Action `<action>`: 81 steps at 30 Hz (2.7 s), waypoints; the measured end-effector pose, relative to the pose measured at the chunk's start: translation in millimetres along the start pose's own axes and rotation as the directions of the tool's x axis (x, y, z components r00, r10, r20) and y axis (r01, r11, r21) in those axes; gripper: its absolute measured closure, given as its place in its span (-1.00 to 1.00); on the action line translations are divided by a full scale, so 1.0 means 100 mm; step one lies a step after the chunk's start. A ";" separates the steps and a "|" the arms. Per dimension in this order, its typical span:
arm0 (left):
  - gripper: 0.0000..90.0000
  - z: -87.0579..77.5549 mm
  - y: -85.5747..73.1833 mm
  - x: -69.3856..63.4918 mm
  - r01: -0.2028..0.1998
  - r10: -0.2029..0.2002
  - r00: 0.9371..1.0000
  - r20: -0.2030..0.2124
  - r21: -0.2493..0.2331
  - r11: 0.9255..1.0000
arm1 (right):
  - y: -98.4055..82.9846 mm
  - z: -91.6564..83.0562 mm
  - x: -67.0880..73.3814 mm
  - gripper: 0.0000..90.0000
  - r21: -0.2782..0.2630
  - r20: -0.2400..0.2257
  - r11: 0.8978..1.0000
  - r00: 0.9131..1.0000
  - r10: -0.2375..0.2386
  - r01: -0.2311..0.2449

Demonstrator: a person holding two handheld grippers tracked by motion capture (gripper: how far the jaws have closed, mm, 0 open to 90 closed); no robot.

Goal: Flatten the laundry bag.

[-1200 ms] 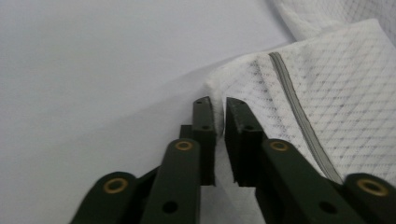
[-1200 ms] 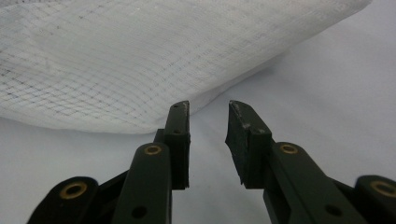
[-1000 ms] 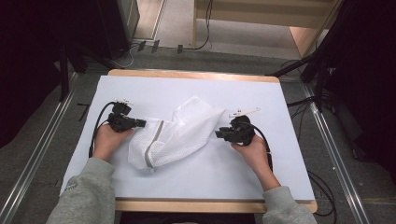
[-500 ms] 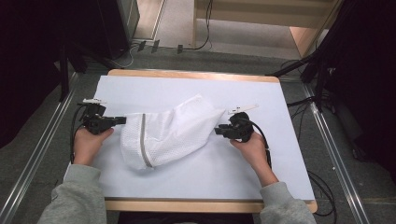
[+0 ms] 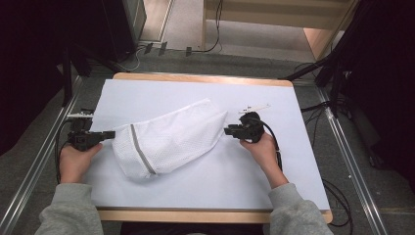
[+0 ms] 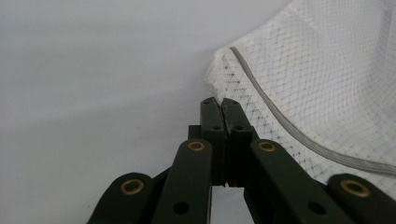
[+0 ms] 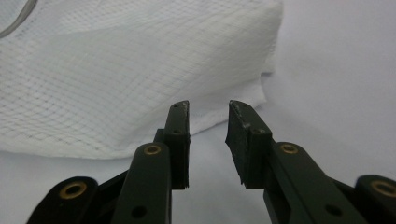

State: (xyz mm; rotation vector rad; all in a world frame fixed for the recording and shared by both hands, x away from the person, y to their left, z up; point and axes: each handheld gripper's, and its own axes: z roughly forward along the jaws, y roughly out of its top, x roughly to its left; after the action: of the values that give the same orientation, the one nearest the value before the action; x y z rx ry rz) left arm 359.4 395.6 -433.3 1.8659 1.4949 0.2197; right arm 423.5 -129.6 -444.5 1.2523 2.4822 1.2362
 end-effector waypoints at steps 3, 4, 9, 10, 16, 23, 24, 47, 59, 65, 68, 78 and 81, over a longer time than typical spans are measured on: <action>1.00 -0.01 -0.04 0.03 0.016 -0.016 1.000 0.006 0.000 1.000 | 0.03 0.05 -0.04 0.55 0.022 0.015 1.000 1.000 0.004 -0.005; 1.00 -0.02 -0.06 0.04 0.018 -0.019 1.000 0.012 0.002 1.000 | 0.04 0.08 -0.05 0.53 0.013 0.027 1.000 1.000 0.000 0.000; 1.00 -0.01 -0.10 0.03 0.015 -0.015 1.000 0.023 0.011 1.000 | 0.07 0.20 -0.14 0.49 0.030 0.070 1.000 0.998 -0.002 0.000; 1.00 -0.01 -0.10 0.03 0.013 -0.014 1.000 0.027 0.011 1.000 | 0.07 0.23 -0.17 0.49 0.034 0.074 0.999 0.997 0.009 -0.012; 0.99 0.00 -0.10 0.03 0.013 -0.014 0.999 0.037 0.009 1.000 | 0.07 0.36 -0.20 0.55 0.049 0.074 0.998 0.997 0.033 -0.037; 0.99 0.01 -0.09 0.01 0.005 -0.006 0.999 0.044 0.012 1.000 | 0.09 0.40 -0.13 1.00 0.079 0.083 0.997 0.997 0.005 -0.012; 0.99 0.01 -0.09 0.01 0.004 -0.005 0.999 0.043 0.009 1.000 | 0.10 0.39 -0.13 1.00 0.083 0.087 0.996 0.996 0.005 -0.012; 0.96 0.10 -0.15 -0.40 -0.068 0.059 0.988 0.145 0.053 0.996 | 0.00 -0.11 -0.90 1.00 -0.010 0.182 0.980 0.964 0.195 -0.196; 0.35 -0.02 0.06 -0.44 -0.102 0.101 0.982 0.157 0.003 0.995 | 0.02 -0.24 -0.77 0.62 -0.051 0.154 0.986 0.974 0.167 -0.161; 0.28 0.14 0.26 -0.58 -0.158 0.153 0.972 0.179 0.013 0.987 | -0.03 -0.34 -0.57 0.51 -0.067 0.132 0.989 0.981 0.142 -0.135; 0.27 0.27 0.35 -0.63 -0.190 0.182 0.966 0.183 0.023 0.982 | -0.09 -0.35 -0.47 0.45 -0.060 0.114 0.991 0.985 0.126 -0.119; 0.25 0.64 0.57 -0.73 -0.249 0.233 0.952 0.198 0.061 0.967 | -0.31 -0.42 -0.21 0.37 -0.029 0.097 0.997 0.992 0.081 -0.078; 0.25 0.74 0.63 -0.76 -0.273 0.256 0.946 0.200 0.063 0.960 | -0.37 -0.43 -0.16 0.37 -0.018 0.093 0.997 0.993 0.076 -0.075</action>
State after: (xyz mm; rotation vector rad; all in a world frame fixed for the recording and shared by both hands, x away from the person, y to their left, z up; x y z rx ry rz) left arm 425.0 291.3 -424.9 2.0958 1.1407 0.0965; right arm 392.9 -179.6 -446.2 1.3788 2.3765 1.1805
